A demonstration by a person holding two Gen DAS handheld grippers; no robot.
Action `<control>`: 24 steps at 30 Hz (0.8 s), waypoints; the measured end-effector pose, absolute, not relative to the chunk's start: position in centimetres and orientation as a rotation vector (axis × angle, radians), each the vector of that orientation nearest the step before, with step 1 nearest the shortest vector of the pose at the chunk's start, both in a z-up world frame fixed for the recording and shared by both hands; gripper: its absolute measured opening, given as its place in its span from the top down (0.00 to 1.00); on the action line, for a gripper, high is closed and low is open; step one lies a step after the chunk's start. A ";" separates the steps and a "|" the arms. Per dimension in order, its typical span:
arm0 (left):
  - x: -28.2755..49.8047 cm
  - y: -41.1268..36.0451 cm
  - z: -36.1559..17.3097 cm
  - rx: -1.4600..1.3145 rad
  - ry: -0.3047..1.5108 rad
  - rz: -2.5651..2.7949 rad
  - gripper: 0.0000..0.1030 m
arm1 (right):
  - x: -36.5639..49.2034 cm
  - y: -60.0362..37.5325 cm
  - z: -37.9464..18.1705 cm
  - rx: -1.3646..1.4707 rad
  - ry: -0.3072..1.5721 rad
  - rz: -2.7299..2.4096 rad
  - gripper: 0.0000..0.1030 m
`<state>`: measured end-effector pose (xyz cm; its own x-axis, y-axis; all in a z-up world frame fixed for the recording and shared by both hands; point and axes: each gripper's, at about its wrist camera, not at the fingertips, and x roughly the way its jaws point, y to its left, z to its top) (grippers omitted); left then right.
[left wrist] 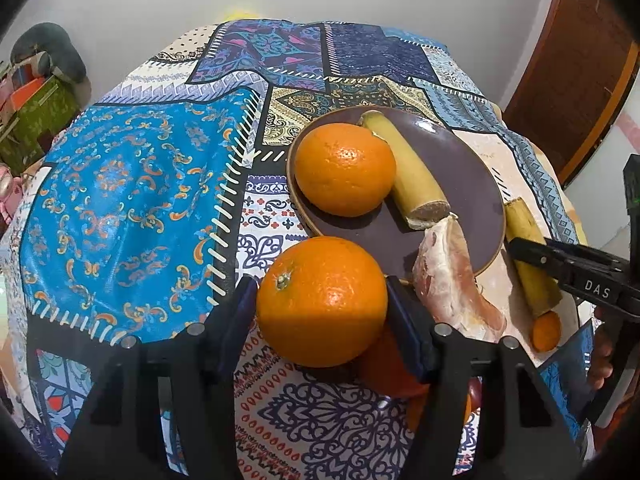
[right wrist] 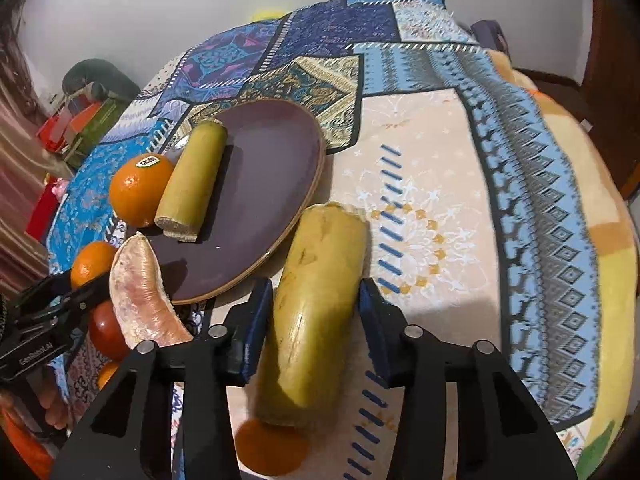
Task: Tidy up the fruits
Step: 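Close the left tool on the orange while the right tool grips the banana piece, then lower the orange onto the plate with the left tool while the right tool sets the banana piece beside it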
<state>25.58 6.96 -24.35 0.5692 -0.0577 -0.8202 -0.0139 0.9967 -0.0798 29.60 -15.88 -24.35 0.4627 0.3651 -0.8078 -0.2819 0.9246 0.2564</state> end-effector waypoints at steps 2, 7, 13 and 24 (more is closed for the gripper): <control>25.4 7.0 -24.1 -0.077 0.963 -0.023 0.39 | 29.4 -16.0 -24.0 0.074 1.000 0.393 0.64; 24.7 7.0 -22.9 -0.072 0.937 -0.010 0.39 | 28.7 -16.6 -22.4 0.079 0.955 0.400 0.65; 23.8 6.7 -20.5 -0.060 0.886 -0.006 0.39 | 27.8 -17.2 -20.3 0.079 0.904 0.405 0.66; 25.0 5.1 -18.5 -0.046 0.842 -0.036 0.39 | 27.8 -16.9 -17.6 0.067 0.824 0.424 0.66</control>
<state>24.96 5.11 -18.54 0.6651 -0.0504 -0.7450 0.0139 0.9984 -0.0552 27.78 -16.87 -17.59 0.6005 0.3911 -0.6975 -0.3400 0.9144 0.2200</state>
